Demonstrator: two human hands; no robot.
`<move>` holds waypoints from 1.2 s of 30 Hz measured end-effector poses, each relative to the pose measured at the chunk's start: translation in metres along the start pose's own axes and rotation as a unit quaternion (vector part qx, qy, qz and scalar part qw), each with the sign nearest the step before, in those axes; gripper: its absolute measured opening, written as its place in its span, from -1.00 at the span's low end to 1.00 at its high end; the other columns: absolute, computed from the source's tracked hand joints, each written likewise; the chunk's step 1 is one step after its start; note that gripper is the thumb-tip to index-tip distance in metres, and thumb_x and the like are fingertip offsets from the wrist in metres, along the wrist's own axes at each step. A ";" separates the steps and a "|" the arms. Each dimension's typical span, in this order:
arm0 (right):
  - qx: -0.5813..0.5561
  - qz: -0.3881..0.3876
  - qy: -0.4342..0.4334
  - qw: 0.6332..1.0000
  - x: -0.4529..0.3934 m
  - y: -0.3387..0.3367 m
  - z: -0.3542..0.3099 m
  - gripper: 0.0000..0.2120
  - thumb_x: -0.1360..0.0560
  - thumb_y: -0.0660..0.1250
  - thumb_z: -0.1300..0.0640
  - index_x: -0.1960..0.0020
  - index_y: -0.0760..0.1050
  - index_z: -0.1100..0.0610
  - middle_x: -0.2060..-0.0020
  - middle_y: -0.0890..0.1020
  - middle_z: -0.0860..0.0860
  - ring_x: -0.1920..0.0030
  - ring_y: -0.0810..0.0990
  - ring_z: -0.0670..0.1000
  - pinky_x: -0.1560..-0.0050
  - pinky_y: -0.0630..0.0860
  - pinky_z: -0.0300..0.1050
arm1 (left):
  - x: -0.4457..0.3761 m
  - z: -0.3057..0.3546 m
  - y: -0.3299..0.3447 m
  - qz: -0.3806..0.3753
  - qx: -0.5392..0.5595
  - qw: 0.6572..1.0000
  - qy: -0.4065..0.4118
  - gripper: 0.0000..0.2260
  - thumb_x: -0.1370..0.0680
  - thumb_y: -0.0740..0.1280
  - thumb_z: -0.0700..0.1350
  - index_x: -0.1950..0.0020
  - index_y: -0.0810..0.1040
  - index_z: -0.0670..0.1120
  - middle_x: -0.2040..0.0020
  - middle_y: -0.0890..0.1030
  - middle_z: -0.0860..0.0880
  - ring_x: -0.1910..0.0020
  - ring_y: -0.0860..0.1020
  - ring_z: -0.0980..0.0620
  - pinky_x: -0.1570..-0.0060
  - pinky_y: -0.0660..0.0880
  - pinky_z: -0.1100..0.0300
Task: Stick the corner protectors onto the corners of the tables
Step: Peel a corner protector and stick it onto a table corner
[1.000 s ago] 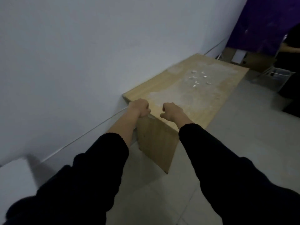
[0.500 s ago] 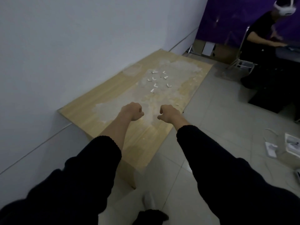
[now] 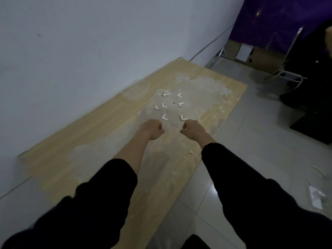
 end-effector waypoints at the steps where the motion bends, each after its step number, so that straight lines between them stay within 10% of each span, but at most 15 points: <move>1: -0.003 0.002 -0.002 1.000 -0.013 -0.002 0.004 -0.72 -0.52 0.27 0.10 -0.14 0.51 0.25 -0.16 0.55 0.18 -0.15 0.54 0.18 -0.11 0.48 -0.01 | -0.011 -0.001 0.001 0.001 0.003 1.000 -0.001 -0.81 -0.58 0.21 -0.02 0.13 0.49 -0.09 0.01 0.57 -0.16 0.03 0.54 -0.13 0.08 0.41 0.11; 11: -0.040 -0.027 -0.045 0.998 -0.169 0.015 0.054 -0.77 -0.50 0.26 0.18 -0.13 0.51 0.21 -0.18 0.55 0.19 -0.18 0.52 0.17 -0.14 0.45 -0.04 | -0.131 0.003 0.035 0.022 0.081 0.994 -0.072 -0.80 -0.53 0.27 -0.05 -0.05 0.59 -0.11 -0.15 0.59 -0.11 -0.10 0.55 -0.12 -0.08 0.51 0.02; 18: -0.093 -0.047 -0.136 0.985 -0.255 0.025 0.058 -0.73 -0.50 0.24 0.26 -0.18 0.51 0.23 -0.15 0.57 0.19 -0.17 0.53 0.16 -0.15 0.44 -0.05 | -0.193 0.016 0.062 0.169 0.189 0.946 -0.201 -0.88 -0.47 0.30 -0.10 0.18 0.56 -0.14 0.16 0.61 -0.12 0.14 0.56 -0.12 0.17 0.48 0.07; 36: -0.203 -0.104 -0.197 0.954 -0.299 0.041 0.088 -0.81 -0.48 0.26 0.32 -0.02 0.61 0.24 0.00 0.67 0.14 -0.02 0.63 0.09 0.00 0.41 -0.33 | -0.220 0.047 0.122 0.284 0.261 0.849 -0.362 -0.80 -0.52 0.34 -0.07 0.19 0.59 -0.19 0.10 0.49 -0.08 0.15 0.42 0.05 0.12 0.38 0.21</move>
Point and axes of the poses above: each hand's wrist, its own x-axis away from the middle knuckle, its own y-axis out of the palm, z = x × y, the point moved 6 cm from there along -x, towards the middle knuckle
